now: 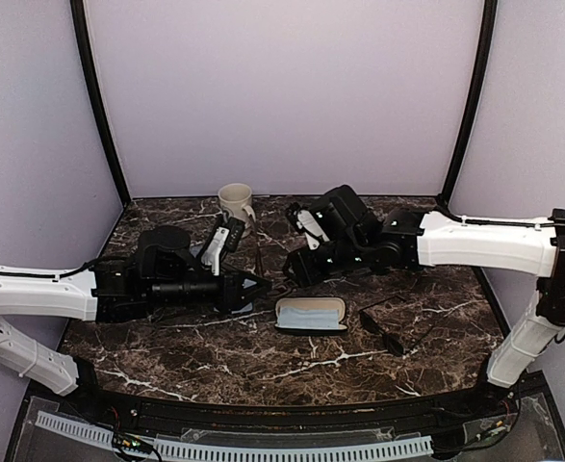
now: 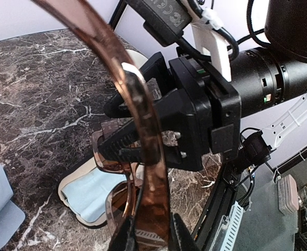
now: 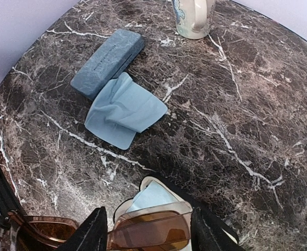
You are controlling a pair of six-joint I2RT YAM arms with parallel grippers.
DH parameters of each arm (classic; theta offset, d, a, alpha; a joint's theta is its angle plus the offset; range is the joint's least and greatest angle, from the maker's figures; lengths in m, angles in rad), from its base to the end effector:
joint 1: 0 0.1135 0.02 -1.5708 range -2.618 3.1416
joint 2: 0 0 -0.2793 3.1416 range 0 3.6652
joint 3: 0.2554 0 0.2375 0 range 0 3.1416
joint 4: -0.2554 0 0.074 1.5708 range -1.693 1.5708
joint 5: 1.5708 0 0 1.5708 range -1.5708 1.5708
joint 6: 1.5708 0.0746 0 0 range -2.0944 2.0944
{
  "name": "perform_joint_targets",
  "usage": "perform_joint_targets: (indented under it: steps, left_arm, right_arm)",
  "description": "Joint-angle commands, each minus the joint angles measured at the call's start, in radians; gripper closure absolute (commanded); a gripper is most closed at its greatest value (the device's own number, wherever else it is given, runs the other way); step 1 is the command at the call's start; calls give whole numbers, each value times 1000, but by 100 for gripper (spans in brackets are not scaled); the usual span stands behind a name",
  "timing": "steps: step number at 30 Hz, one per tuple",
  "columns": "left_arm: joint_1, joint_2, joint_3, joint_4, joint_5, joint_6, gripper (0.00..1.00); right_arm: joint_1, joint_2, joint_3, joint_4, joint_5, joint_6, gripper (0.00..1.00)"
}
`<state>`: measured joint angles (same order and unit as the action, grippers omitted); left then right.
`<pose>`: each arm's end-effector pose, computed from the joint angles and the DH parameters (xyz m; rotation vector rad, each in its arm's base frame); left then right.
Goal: Organize the sunglasses
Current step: Fold the left temple of the sunglasses with the sunglasses.
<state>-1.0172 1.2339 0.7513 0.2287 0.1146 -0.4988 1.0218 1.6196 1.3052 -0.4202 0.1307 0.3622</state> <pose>0.1517 -0.2617 0.2864 0.5943 1.8971 -1.1390 0.2069 0.3195 0.2793 -0.7000 2.2570 0.5506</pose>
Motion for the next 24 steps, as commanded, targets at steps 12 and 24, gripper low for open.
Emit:
perform_joint_targets:
  steps: [12, 24]
  left_arm:
    - [6, -30, -7, -6, 8, 33, 100]
    - [75, -133, -79, -12, 209, -84, 100]
  right_arm:
    - [-17, -201, -80, -4, -14, -115, 34]
    - [15, -299, -264, -6, -157, -377, 11]
